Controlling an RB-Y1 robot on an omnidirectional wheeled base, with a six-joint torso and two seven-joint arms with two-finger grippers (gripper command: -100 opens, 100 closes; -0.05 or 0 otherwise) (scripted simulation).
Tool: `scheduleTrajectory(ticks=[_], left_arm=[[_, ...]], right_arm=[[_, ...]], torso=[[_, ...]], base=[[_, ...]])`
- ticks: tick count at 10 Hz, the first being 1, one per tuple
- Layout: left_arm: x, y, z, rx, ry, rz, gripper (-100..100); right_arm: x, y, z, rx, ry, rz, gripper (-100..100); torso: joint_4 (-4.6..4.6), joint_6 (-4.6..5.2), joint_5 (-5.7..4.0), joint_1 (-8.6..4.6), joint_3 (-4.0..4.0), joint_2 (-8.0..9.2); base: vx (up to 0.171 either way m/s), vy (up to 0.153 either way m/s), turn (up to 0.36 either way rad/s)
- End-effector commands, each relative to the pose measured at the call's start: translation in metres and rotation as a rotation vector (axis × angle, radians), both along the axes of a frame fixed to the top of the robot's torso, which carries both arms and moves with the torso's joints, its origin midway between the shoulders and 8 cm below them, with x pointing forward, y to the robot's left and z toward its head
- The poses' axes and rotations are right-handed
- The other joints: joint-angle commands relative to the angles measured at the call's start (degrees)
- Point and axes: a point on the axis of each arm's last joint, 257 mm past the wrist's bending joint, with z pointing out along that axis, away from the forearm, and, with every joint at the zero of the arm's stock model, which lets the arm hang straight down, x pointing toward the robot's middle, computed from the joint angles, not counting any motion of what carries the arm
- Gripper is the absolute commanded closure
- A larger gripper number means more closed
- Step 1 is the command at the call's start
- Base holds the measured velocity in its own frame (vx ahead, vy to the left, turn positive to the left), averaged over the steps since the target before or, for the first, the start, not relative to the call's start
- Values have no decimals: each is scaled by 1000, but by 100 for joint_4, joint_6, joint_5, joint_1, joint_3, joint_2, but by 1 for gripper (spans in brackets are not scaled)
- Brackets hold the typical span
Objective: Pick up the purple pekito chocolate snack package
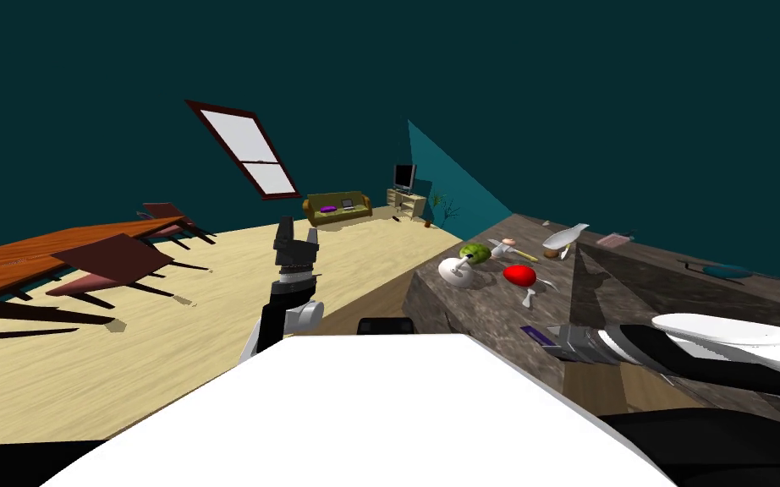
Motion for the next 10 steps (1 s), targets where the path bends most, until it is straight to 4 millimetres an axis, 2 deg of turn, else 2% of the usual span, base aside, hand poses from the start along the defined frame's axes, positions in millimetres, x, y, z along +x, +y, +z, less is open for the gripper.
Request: scheduleTrajectory(ticks=[1, 2, 3, 6, 7, 8, 10], left_arm=[[0, 0, 0, 0, 0, 0, 0], [0, 0, 0, 0, 0, 0, 0], [0, 0, 0, 0, 0, 0, 0], [0, 0, 0, 0, 0, 0, 0], [0, 0, 0, 0, 0, 0, 0], [0, 0, 0, 0, 0, 0, 0], [0, 0, 0, 0, 0, 0, 0]], right_arm=[[0, 0, 0, 0, 0, 0, -100], [-2, -1, 1, -3, 4, 1, 0], [-11, -1, -10, -2, 6, -12, -100], [-25, -1, -25, -2, 10, -30, -100], [-22, 0, -23, -2, 8, -27, -100], [-22, 0, -23, -3, 8, -27, 100], [-22, -1, -23, -4, 7, -28, 100]], torso=[[0, 0, 0, 0, 0, 0], [0, 0, -2, 2, 0, -1], [0, 0, -1, 4, -1, -3], [-2, 0, -2, 1, -5, -9], [-2, -1, -2, 0, -5, -8], [-1, 0, -1, 3, -3, -5], [-1, 1, -3, 7, -2, -2]], base=[[-6, -6, 18], [0, 0, 0], [13, -2, 98], [15, -6, 74], [0, -2, 10], [0, 0, 0], [0, 0, 0]])
